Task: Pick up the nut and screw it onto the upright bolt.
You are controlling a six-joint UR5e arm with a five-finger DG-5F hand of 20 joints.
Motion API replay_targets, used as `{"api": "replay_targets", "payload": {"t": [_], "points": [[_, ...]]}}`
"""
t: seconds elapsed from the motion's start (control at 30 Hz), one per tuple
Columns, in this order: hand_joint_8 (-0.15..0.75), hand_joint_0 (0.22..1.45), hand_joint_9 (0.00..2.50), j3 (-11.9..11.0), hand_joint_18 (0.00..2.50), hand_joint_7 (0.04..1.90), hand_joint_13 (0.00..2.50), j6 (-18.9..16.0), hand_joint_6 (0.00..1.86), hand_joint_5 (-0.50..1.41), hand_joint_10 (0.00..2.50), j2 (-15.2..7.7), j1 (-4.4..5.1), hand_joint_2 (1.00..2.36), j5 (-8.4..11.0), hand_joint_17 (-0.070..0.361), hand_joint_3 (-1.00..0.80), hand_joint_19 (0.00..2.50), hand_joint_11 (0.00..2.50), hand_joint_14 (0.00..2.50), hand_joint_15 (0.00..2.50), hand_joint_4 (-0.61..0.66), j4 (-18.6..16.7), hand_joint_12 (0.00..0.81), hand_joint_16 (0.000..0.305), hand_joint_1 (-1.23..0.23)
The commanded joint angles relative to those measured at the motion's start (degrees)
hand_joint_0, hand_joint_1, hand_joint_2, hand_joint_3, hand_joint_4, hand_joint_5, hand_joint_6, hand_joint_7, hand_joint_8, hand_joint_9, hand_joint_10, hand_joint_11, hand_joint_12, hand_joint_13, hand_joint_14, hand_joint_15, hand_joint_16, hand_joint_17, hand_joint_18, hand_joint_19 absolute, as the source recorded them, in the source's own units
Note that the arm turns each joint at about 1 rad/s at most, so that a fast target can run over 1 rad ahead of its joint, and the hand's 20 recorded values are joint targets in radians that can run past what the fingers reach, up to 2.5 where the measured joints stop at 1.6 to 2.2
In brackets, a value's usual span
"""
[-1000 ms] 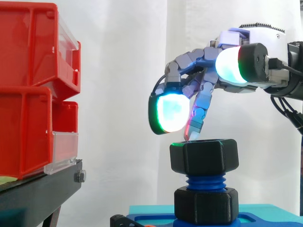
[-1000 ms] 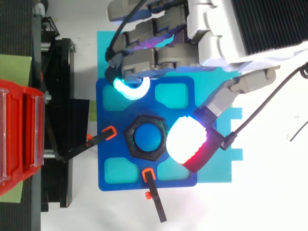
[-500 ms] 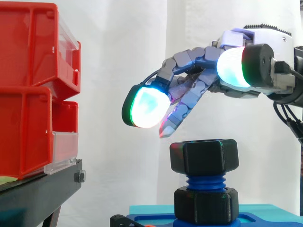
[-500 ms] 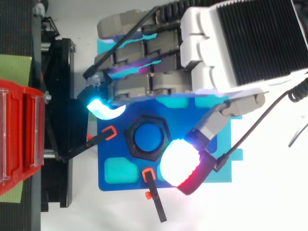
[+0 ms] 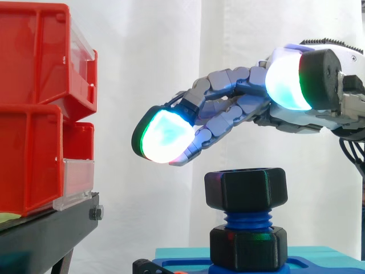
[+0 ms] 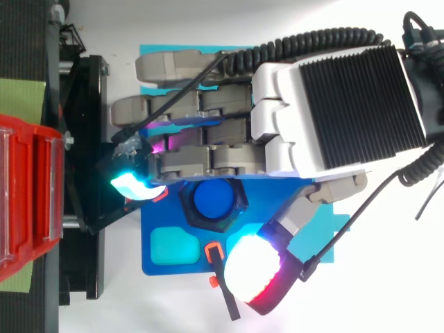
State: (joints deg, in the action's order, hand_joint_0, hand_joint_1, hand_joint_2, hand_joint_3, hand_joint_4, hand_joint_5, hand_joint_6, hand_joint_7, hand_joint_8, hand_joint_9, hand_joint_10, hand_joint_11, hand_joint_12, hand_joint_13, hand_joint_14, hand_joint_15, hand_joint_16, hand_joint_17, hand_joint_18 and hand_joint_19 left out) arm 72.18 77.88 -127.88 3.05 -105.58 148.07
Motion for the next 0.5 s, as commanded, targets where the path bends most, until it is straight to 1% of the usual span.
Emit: {"api": "replay_targets", "payload": {"t": [0.0,0.23,0.47], "points": [[0.206,0.47,0.56,0.1,0.0,0.62,0.18,0.1,0.5,-0.14,0.0,0.0,0.03,1.0,0.02,0.076,-0.5,0.0,0.0,0.0,0.0,0.18,1.1,0.303,0.034,-0.07],[0.215,0.48,0.57,0.0,0.0,0.73,0.19,0.2,0.5,-0.11,0.0,0.0,0.03,1.0,-0.07,0.074,-0.5,0.0,0.0,0.0,0.0,0.2,3.3,0.303,0.033,-0.06],[0.223,0.49,0.6,0.1,0.0,0.86,0.22,0.3,0.5,-0.08,0.0,0.0,0.03,1.0,-0.24,0.069,-0.5,0.0,0.0,0.0,0.0,0.22,4.0,0.292,0.031,-0.06]]}}
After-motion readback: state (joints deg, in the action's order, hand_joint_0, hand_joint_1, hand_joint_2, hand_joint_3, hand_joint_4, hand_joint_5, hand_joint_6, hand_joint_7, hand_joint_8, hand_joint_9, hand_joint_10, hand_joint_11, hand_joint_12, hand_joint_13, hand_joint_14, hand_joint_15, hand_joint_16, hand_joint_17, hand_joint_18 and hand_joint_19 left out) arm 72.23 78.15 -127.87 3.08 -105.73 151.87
